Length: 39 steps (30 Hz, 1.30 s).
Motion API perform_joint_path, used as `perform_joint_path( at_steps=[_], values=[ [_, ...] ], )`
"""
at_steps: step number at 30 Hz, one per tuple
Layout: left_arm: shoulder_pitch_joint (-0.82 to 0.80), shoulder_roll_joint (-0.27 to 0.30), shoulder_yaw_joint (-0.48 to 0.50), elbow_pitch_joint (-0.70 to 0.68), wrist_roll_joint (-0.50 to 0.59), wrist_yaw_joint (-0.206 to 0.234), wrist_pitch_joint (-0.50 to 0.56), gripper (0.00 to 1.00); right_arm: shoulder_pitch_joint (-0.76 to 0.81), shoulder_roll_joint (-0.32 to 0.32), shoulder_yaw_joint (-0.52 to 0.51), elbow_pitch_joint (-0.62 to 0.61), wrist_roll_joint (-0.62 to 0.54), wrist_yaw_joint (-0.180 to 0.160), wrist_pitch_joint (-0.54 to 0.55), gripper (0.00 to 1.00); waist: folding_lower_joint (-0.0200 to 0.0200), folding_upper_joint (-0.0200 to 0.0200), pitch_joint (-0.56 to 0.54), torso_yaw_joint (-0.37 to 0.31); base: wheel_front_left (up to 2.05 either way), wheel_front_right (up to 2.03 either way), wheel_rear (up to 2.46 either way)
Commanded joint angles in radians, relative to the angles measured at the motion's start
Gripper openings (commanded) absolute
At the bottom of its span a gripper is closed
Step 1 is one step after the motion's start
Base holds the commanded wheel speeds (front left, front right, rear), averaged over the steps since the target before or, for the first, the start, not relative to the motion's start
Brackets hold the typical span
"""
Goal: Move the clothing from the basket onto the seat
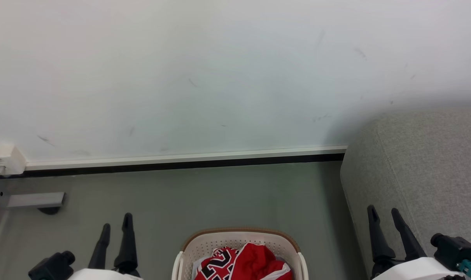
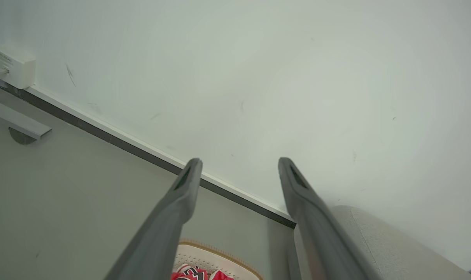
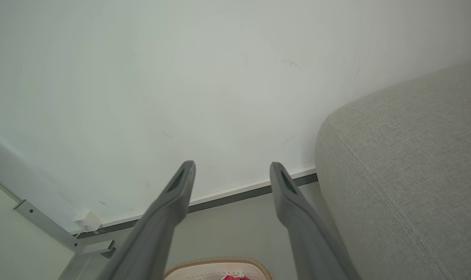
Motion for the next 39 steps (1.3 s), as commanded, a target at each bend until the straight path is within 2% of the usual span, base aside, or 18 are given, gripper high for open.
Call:
perform_joint_path(
  at_steps=[1,17,39],
  values=[
    [0.001,0.009,-0.001,-0.014,0.042,0.002,-0.008,1.0,-0.028,-0.01,0.006,-0.002,-0.029,-0.001,-0.011,1.0,0.0,0.0,0.0,-0.001,0.0,0.0,0.0],
    [0.021,0.011,-0.002,-0.028,0.213,-0.007,-0.046,1.0,-0.021,-0.012,0.013,0.033,-0.173,-0.001,-0.05,1.0,0.0,0.0,-0.005,-0.002,0.0,0.0,0.0],
    [0.041,0.013,0.006,-0.026,0.409,-0.007,-0.094,1.0,-0.018,-0.013,0.029,0.078,-0.272,-0.002,-0.096,1.0,0.0,0.0,-0.002,-0.004,0.0,0.0,0.0]
  ],
)
